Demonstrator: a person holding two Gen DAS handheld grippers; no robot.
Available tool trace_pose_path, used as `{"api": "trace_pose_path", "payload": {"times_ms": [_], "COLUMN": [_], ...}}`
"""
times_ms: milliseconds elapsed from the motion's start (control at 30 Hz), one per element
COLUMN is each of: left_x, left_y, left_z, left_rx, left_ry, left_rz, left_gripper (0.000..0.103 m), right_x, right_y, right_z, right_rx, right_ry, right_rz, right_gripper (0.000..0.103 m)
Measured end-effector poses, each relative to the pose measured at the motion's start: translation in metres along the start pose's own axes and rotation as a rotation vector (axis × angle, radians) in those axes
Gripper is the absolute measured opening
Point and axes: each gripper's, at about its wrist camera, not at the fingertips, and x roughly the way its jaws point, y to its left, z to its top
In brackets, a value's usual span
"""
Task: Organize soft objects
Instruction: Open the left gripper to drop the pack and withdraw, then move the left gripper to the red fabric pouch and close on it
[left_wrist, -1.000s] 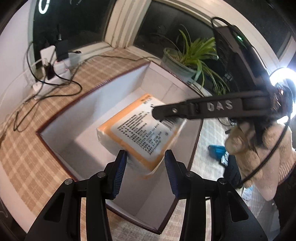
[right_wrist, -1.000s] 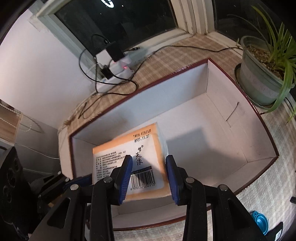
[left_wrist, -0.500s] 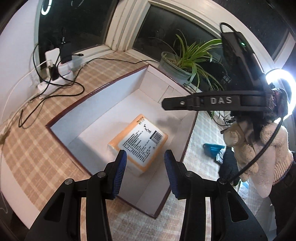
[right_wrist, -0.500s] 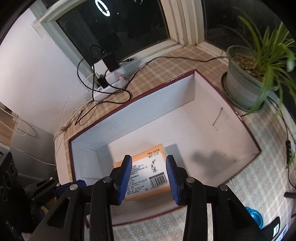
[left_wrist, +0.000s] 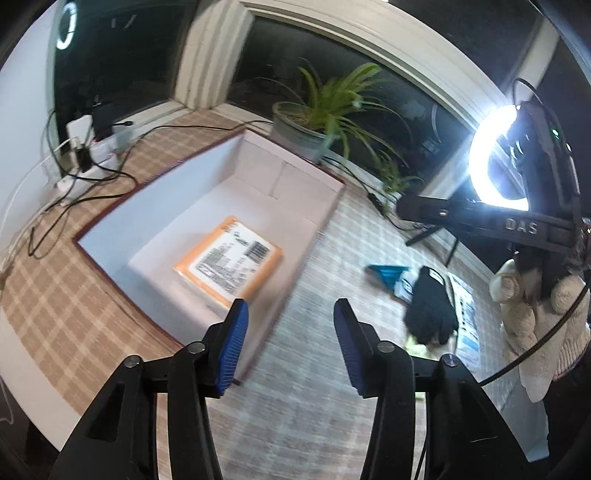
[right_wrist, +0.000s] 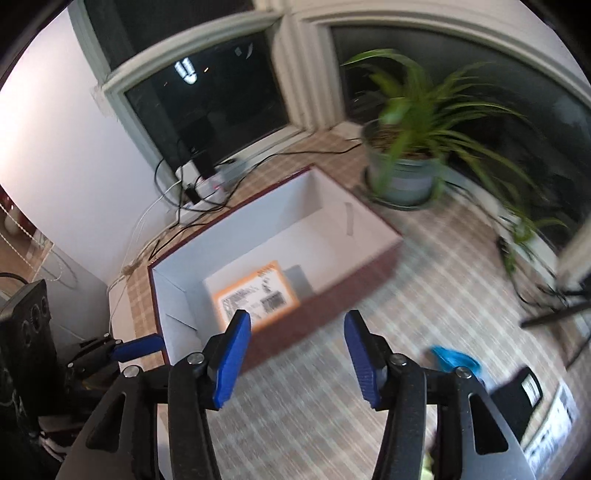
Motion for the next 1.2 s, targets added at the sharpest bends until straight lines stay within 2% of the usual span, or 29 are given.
{"api": "trace_pose_path", "payload": {"times_ms": [100,200,267,400,567,767,867,933,1200], "left_x": [0.001,0.004,0.008,0.021,0.035,0.053,0.061,0.066,0.085], "left_y": [-0.017,-0.038,-0.053,-0.087,-0.121,-0.162,-0.180,-0.191,-0.225], "left_z": [-0.007,-0.015,-0.023,-0.041,-0.064,-0.091,-0.105,-0.114,-0.147], "left_rx": [0.031,0.071,0.095,0.145,0.202,0.255,0.282,0.295,0.335], "left_ry": [0.012,0.031,0.045,0.089,0.138,0.205,0.240,0.264,0.352], "left_rz": [-0.026,-0.058,-0.078,-0.122,-0.169,-0.223,-0.245,-0.261,-0.294], "left_gripper": [0.058,0.066,0.068,0.068,0.068,0.068,0.069,0.074,0.074], "right_x": [-0.029,-0.058,-0.073,-0.102,-0.130,-0.151,-0.158,-0.159,-0.152], "right_y": [-0.018,-0.036,-0.047,-0.076,-0.117,-0.150,-0.163,-0.168,-0.184], "right_z": [-0.025,-0.055,-0.075,-0.125,-0.192,-0.255,-0.285,-0.300,-0.338], "right_rx": [0.053,0.081,0.097,0.168,0.318,0.435,0.485,0.502,0.560], "right_ry": [-0.040,-0.076,-0.083,-0.100,-0.114,-0.113,-0.108,-0.101,-0.066], "right_rz": [-0.024,-0.092,-0.128,-0.181,-0.206,-0.246,-0.255,-0.259,-0.237], "right_gripper": [0.053,0.055,0.056,0.066,0.066,0.067,0.072,0.072,0.072]}}
